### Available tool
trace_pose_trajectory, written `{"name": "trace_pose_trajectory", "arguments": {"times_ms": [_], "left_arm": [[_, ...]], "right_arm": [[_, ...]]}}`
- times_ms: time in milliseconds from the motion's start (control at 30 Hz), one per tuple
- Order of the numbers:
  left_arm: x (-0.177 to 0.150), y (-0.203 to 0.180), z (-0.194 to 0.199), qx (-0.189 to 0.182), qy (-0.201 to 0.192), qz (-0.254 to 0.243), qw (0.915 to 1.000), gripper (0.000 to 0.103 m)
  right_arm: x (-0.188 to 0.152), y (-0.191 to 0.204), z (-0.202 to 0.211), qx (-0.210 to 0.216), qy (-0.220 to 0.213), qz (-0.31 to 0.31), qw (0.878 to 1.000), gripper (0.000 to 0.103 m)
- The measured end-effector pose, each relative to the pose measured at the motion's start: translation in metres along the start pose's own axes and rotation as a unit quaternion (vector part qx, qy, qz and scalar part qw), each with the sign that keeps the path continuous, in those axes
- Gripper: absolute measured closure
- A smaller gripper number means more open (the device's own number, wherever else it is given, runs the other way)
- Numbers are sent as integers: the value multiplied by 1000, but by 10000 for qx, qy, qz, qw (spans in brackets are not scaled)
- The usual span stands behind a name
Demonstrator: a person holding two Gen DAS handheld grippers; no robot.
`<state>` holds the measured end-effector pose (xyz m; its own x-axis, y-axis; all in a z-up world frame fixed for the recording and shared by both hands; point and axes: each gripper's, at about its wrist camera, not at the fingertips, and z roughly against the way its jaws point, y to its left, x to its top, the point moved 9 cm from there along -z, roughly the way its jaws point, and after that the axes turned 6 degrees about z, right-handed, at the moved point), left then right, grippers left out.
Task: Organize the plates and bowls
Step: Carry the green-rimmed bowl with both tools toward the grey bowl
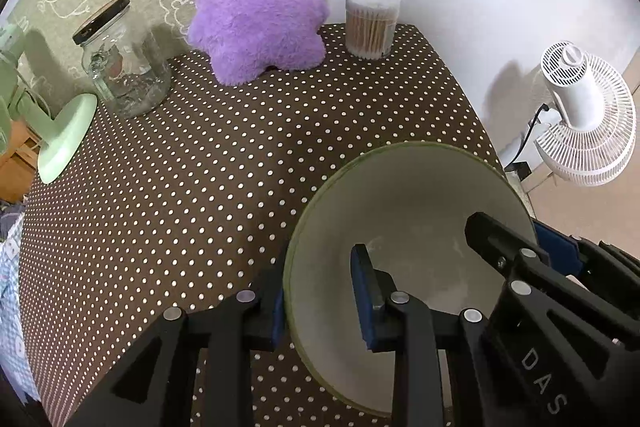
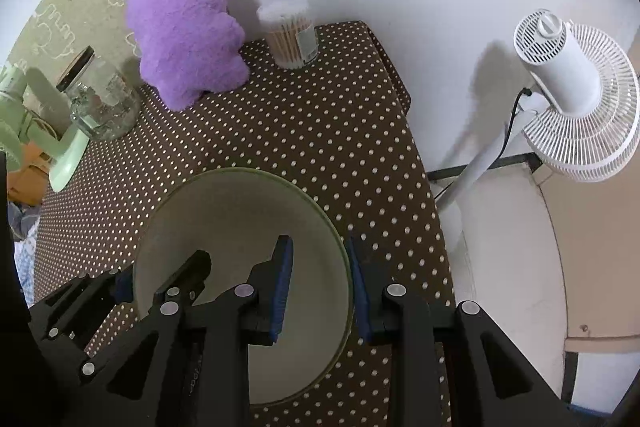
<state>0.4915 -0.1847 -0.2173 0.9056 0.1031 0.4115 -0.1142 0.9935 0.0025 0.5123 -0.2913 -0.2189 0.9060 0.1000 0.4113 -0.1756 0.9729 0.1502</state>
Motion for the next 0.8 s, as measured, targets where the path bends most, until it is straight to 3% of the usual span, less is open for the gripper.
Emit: {"name": "trace_pose_trajectory", "arguments": {"times_ms": [800], "left_arm": [[-22,30,76,-172,-257,110,9995,77]], "right_arm": [[-15,37,81,-130,-266,67,9995,71]]}}
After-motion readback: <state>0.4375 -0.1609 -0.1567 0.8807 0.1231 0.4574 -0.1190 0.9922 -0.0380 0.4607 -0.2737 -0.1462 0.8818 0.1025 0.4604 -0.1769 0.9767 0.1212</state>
